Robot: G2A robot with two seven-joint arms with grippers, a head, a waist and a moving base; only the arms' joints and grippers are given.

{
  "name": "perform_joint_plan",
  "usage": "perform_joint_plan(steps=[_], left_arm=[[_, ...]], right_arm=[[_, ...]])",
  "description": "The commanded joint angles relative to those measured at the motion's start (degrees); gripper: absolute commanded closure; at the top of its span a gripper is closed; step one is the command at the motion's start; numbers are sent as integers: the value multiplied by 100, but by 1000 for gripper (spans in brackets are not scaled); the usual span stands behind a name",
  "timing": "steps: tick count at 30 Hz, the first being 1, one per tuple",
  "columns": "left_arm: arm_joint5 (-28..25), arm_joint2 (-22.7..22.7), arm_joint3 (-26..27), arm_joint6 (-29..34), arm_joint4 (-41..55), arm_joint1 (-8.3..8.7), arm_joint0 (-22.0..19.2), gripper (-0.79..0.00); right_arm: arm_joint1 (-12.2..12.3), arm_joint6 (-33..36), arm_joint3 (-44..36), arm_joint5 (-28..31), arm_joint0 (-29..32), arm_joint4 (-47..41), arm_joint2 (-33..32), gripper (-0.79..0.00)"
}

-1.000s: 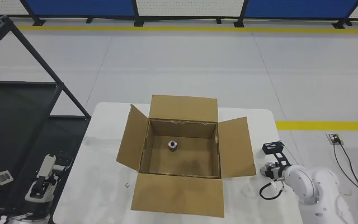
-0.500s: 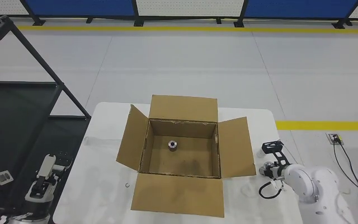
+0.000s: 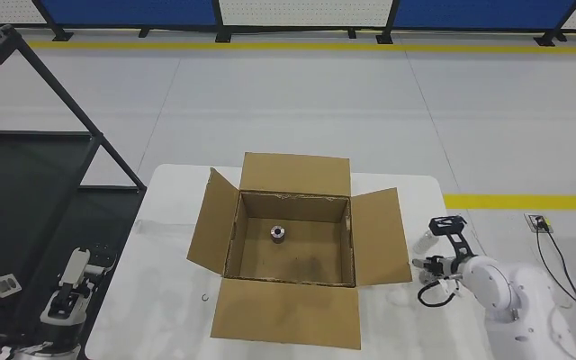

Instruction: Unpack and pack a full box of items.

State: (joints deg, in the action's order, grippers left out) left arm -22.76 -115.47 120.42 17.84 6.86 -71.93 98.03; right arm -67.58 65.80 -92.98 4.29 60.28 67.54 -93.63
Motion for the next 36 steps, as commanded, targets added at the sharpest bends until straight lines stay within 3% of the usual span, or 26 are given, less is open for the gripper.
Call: perform_joint_plan(steps=[1, 6, 10, 14, 19, 23, 28, 36], left_arm=[[0, 0, 0, 0, 0, 0, 0, -785], [0, 0, 0, 0, 0, 0, 0, -785], [0, 0, 0, 0, 0, 0, 0, -785], [34, -2, -13, -43, 8, -1, -12, -785], [62, -68, -150, -115, 44, -2, -5, -785], [87, -49, -212, -83, 36, 4, -38, -785], [133, 15, -200, -74, -8, 6, -60, -785], [148, 18, -199, -68, -17, 7, -59, -785]], right_arm=[[-1, -425, -420, -273, 137, -298, -270, -785], [-7, -1059, -1544, -489, 538, -1185, -802, -785], [-14, -1347, -2311, -306, 725, -1693, -775, -785], [-25, -1557, -2858, 51, 839, -2034, -330, -785], [-34, -1477, -3122, 459, 661, -1727, 737, -785], [-87, -1326, -2875, 536, 175, -1384, 1789, -785], [-249, -1263, -2161, 188, -689, -891, 3037, -785], [-694, -1139, -308, -227, -2269, -1511, 4416, -785]])
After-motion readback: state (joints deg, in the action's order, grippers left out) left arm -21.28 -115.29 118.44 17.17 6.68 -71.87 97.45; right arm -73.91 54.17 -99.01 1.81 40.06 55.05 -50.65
